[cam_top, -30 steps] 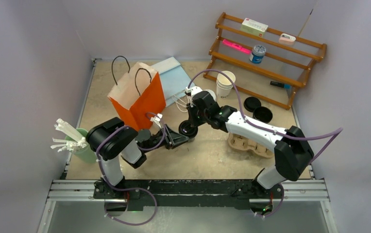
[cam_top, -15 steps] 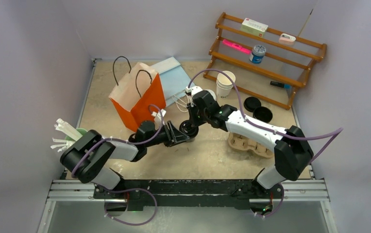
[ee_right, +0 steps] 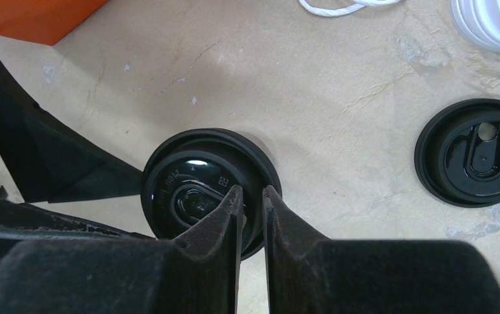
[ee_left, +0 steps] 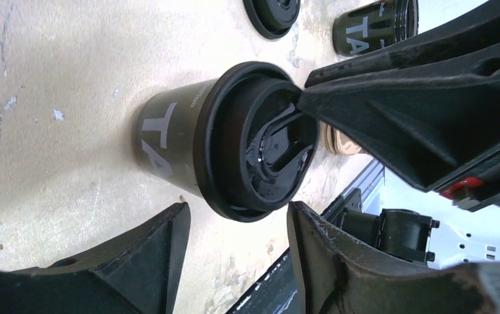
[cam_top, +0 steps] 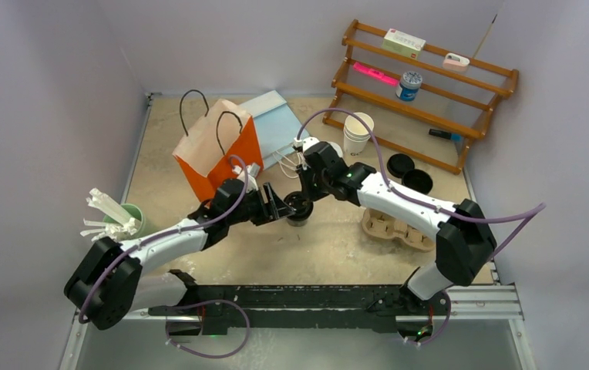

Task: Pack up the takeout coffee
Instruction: Adjust the coffee cup at the center of the board, then pick up the coffee cup from the center of the board.

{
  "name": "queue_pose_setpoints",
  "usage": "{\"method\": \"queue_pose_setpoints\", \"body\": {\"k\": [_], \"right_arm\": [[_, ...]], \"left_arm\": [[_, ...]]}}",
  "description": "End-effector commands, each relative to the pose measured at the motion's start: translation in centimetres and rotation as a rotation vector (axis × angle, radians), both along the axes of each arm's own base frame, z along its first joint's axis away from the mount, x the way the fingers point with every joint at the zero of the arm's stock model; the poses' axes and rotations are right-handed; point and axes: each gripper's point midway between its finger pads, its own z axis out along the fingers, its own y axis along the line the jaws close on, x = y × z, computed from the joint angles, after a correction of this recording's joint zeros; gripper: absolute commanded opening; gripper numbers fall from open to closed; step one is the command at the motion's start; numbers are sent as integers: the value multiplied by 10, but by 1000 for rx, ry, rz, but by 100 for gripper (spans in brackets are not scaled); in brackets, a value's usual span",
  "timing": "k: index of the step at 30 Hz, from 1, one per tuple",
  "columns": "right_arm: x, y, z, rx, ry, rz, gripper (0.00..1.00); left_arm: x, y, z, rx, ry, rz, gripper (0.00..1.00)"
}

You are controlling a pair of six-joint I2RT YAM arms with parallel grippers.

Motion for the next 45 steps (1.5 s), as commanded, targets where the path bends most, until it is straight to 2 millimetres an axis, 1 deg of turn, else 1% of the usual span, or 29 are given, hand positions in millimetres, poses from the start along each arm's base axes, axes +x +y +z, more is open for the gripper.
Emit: {"method": "queue_pose_setpoints", "body": {"k": [1,3,5,6,8,9,10,11,13,15,16,18,21,24,28,31,34,39,45], "right_arm": [[2,6,17,9,-12,8,21],[3,5,24,17,-26,9,25],[3,5,31,23,-41,12,34],[3,4,35,28,-50,14,39],[2,4,40,38,-65,21,51],[4,2,43,39,-85,17,59],[6,0,45,28,-106,23,69],[4,0,44,24,-103,30,75],[2,-2,40,6,-90,47,85],[-3,0,33,-9,-72,66,95],[-4,0,30,-21,-69,68,98],[-7,2,24,-47,-63,77,99],[-11,6,16,-76,-56,90,99],[-12,12,15,-84,-53,105,99],[-13,17,13,-107,-51,118,99],[-11,17,7,-144,-44,113,99],[-11,18,1,-160,-35,116,98],[-12,20,-2,-164,-23,122,85],[-11,21,-3,-169,-15,123,76]], "left_arm": [[8,6,22,77,-66,-15,60],[8,8,31,94,-82,-21,61],[8,11,44,98,-119,-13,61],[5,15,45,111,-119,-13,62],[3,19,54,125,-145,-8,63],[2,22,59,137,-156,-7,63],[3,25,68,153,-180,-4,64],[1,30,70,177,-188,-1,64],[2,37,91,207,-231,12,64],[1,52,106,264,-253,42,64],[2,60,113,295,-266,67,64],[3,80,133,347,-302,136,64],[5,106,156,409,-351,227,65],[6,120,171,455,-376,273,66],[7,133,188,507,-397,310,66],[6,143,201,520,-421,343,66],[4,150,210,533,-438,365,67],[3,164,218,578,-451,400,67],[2,176,228,611,-469,442,64]]}}
